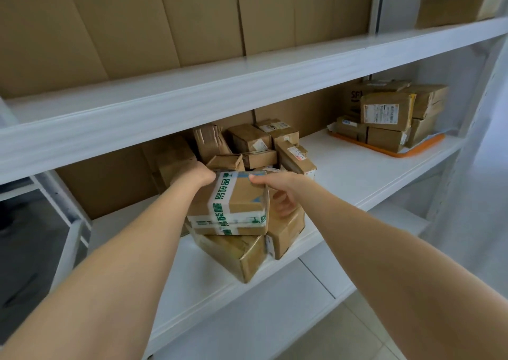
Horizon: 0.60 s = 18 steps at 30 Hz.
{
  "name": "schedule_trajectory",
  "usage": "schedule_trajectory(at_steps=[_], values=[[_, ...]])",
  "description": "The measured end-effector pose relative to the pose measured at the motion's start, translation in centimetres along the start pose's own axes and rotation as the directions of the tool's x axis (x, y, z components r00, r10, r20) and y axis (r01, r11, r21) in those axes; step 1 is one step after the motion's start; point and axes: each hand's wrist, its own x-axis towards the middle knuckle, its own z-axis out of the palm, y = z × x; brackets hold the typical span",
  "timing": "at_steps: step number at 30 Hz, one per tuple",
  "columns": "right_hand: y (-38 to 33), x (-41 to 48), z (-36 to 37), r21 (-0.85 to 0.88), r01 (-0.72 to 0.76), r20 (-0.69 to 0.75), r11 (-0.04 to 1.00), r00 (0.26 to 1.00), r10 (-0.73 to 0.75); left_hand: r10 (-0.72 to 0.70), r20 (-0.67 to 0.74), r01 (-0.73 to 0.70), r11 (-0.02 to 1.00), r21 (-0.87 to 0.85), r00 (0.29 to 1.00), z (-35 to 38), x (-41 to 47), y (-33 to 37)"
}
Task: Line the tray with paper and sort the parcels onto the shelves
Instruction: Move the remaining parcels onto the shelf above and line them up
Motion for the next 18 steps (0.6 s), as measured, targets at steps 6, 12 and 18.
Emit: schedule_trajectory(at_steps=[6,12,18], values=[[0.5,-1.0,0.7,0.045,-0.05,0.017,0.998,0.999,0.049,0.007,0.131,-0.005,1.0,-0.014,0.991,0.1,-1.6,0.5],[1.3,-2.1,-2.0,0.187,-0.04,-0.098,0.982,0.993,0.06,0.066,0.066,-0.06,0.994,-0.088,0.996,0.2,-2.3,3.0],[2.8,-2.3,-6.2,0.35,0.026,-0.168,0.936,0.985,0.035,0.161,-0.052,-0.169,0.963,-0.208,0.986,0.8,-3.2,7.5]])
